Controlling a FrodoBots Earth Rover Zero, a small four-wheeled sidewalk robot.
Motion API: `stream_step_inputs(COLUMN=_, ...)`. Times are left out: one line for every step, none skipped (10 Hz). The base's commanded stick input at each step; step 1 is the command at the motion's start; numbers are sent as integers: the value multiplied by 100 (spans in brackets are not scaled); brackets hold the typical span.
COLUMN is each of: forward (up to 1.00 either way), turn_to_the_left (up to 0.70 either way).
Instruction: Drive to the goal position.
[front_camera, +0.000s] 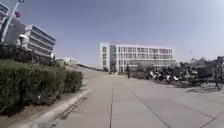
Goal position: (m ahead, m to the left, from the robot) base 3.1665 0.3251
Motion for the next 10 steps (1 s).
stream_step_inputs(forward=50, turn_to_the_left=0)
stream_step_inputs(forward=50, turn_to_the_left=0)
stream_step_inputs(forward=50, turn_to_the_left=0)
stream_step_inputs(forward=50, turn_to_the_left=0)
stream_step_inputs(forward=50, turn_to_the_left=0)
stream_step_inputs(forward=50, turn_to_the_left=0)
stream_step_inputs(forward=50, turn_to_the_left=0)
stream_step_inputs(forward=50, turn_to_the_left=0)
stream_step_inputs(forward=50, turn_to_the_left=0)
stream_step_inputs(forward=50, turn_to_the_left=0)
